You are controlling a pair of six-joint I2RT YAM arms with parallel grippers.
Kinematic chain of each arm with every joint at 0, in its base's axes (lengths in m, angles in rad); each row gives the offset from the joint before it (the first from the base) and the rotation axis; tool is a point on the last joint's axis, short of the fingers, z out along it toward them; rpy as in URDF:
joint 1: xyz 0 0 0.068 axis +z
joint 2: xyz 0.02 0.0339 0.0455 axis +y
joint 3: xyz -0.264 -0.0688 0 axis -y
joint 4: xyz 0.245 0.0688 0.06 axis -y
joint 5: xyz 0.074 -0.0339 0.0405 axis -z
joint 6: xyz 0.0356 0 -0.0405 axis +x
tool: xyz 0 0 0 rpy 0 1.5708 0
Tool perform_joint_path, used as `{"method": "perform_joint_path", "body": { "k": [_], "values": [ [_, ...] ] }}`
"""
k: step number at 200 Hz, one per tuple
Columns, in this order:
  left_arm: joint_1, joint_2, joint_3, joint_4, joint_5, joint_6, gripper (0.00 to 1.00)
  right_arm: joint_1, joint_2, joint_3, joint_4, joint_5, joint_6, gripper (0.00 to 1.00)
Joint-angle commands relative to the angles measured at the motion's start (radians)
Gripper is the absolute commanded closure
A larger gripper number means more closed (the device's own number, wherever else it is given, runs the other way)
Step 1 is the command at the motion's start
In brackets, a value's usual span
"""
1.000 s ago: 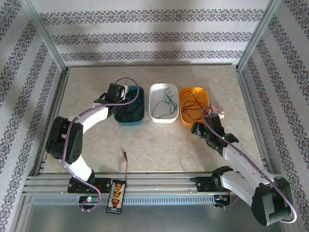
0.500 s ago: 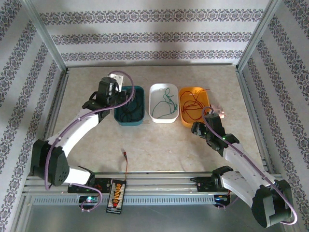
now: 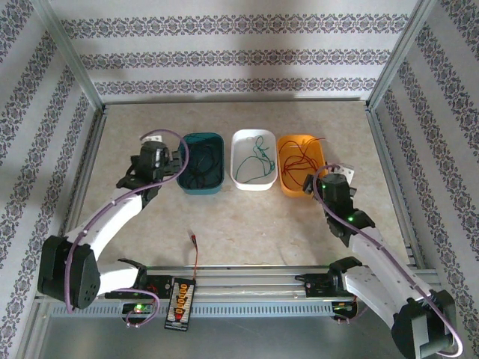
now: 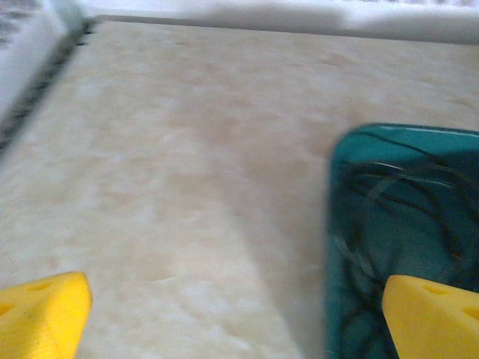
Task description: Untangle the cables
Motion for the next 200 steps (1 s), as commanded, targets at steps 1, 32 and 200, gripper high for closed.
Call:
{"method": "perform_joint_path", "body": {
  "k": [1,32,200],
  "values": [
    [0.038,-0.016,-0.004,-0.082,-0.190,-0.063,0.01,0.018,0.004,-0.095,0.375,0.162,-0.187,0.02],
    [0.076,0.029,-0.091,-0.058,-0.283,-0.003,0.01,0.038,0.186,-0.062,0.470,0.289,-0.325,0.02],
    [0.139,0.336,-0.330,0.898,0.013,0.246,0.01,-0.294,0.715,-0.108,1.062,-0.357,-0.372,0.02]
  ]
}}
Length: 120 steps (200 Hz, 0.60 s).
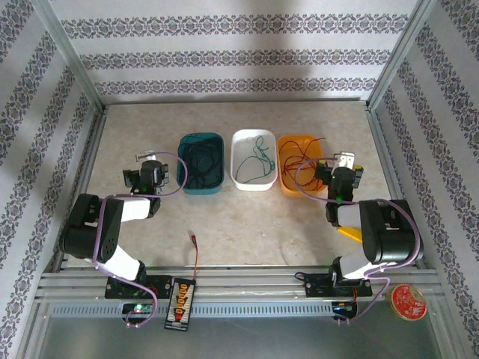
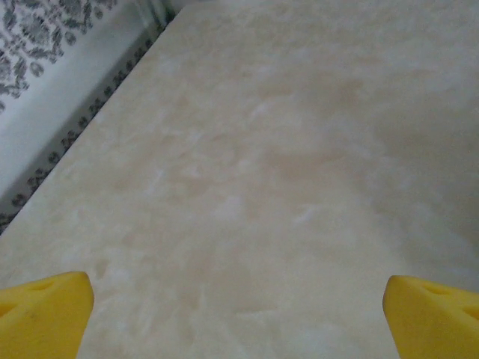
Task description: Untangle the cables
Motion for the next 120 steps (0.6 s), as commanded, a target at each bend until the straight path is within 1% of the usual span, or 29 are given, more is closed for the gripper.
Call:
{"method": "perform_joint_path", "body": {
  "k": [1,7,15,27,39,50,53,57,60,63,70,73,78,83,86,96,98,103,111,120],
  "values": [
    [0.027,-0.011,-0.035,0.148,0.129,0.036,0.01,0.004,0.010,-0.007,0.053,-0.161,0.042,0.02],
    [0.036,-0.009,-0.052,0.188,0.162,0.041,0.01,0.005,0.010,-0.007,0.052,-0.156,0.043,0.02],
    [0.044,-0.020,-0.064,0.188,0.191,0.035,0.01,0.005,0.008,-0.007,0.051,-0.144,0.048,0.02],
    [0.050,-0.015,-0.083,0.235,0.223,0.042,0.01,0.006,0.009,-0.007,0.055,-0.141,0.049,0.02],
    [0.055,-0.014,-0.086,0.233,0.253,0.041,0.01,0.008,0.010,-0.006,0.054,-0.143,0.047,0.02],
    [0.074,-0.007,-0.114,0.257,0.309,0.026,0.01,0.010,0.009,-0.007,0.052,-0.145,0.043,0.02],
    [0.080,0.011,-0.135,0.319,0.314,0.027,0.01,0.011,0.009,-0.007,0.051,-0.145,0.042,0.02],
    [0.084,0.047,-0.162,0.442,0.320,0.039,0.01,0.010,0.009,-0.007,0.048,-0.147,0.042,0.02],
    [0.087,0.061,-0.172,0.490,0.322,0.044,0.01,0.010,0.009,-0.007,0.047,-0.148,0.040,0.02],
    [0.088,0.054,-0.171,0.473,0.325,0.040,0.01,0.011,0.010,-0.007,0.046,-0.151,0.040,0.02],
    [0.089,0.006,-0.144,0.324,0.331,0.018,0.01,0.011,0.009,-0.007,0.046,-0.153,0.039,0.02],
    [0.091,0.001,-0.132,0.290,0.333,0.015,0.01,0.010,0.009,-0.007,0.044,-0.154,0.039,0.02],
    [0.094,0.019,-0.130,0.319,0.323,0.022,0.01,0.011,0.010,-0.007,0.044,-0.158,0.038,0.02],
    [0.092,0.042,-0.145,0.403,0.325,0.035,0.01,0.011,0.010,-0.007,0.043,-0.159,0.037,0.02],
    [0.092,0.048,-0.150,0.421,0.324,0.035,0.01,0.011,0.009,-0.007,0.042,-0.161,0.036,0.02],
    [0.093,0.018,-0.135,0.331,0.326,0.018,0.01,0.011,0.009,-0.007,0.035,-0.170,0.032,0.02],
    [0.094,0.017,-0.132,0.323,0.325,0.018,0.01,0.011,0.009,0.015,0.033,-0.174,0.030,0.02],
    [0.092,0.022,-0.134,0.333,0.324,0.020,0.01,0.011,0.010,0.024,0.028,-0.182,0.028,0.02],
    [0.092,0.041,-0.143,0.394,0.323,0.031,0.01,0.009,0.010,0.029,0.019,-0.199,0.022,0.02],
    [0.092,0.029,-0.137,0.359,0.325,0.023,0.01,0.002,0.012,0.033,0.014,-0.222,0.023,0.02]
  ]
}}
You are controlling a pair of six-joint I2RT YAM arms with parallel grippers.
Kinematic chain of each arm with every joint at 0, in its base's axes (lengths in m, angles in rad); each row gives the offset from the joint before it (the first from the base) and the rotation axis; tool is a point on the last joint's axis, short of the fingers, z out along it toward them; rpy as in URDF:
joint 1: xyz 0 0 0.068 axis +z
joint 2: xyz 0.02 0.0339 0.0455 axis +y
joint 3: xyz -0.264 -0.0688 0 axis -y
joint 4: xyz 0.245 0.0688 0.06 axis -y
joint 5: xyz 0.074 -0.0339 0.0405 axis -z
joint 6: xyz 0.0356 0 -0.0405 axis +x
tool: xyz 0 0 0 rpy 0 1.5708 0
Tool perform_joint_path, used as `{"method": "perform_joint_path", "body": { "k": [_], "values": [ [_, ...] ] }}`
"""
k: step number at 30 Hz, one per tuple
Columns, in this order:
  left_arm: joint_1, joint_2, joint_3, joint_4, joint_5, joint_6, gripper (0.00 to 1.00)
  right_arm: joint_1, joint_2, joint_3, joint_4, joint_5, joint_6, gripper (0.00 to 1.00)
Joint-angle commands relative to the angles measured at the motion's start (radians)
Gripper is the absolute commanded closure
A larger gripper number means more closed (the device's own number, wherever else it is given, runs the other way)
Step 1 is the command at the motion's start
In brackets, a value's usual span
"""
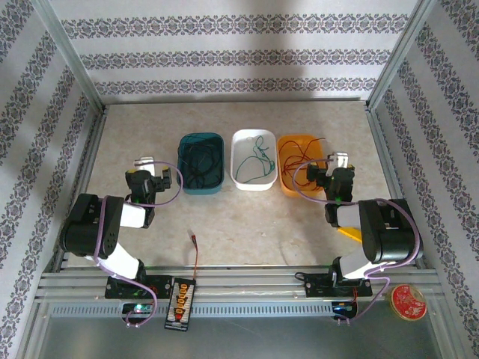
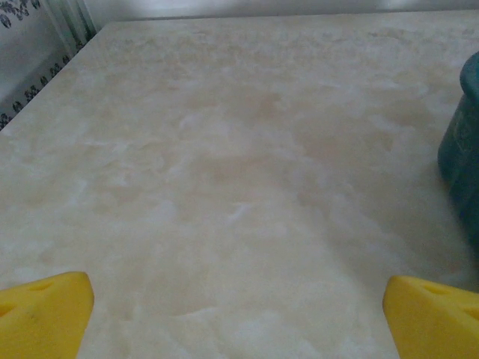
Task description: Untangle the cables
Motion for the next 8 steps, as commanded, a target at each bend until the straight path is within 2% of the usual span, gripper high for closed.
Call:
{"method": "perform_joint_path", "body": {
  "k": [1,8],
  "values": [
    [0.011,-0.001,0.006,0.052,0.024,-0.004,0.01,-0.002,0.010,0.032,0.005,-0.069,-0.003,0.02],
    [0.011,0.003,0.003,0.067,0.023,0.000,0.01,-0.010,0.008,0.027,0.010,-0.097,0.002,0.02]
  ]
}}
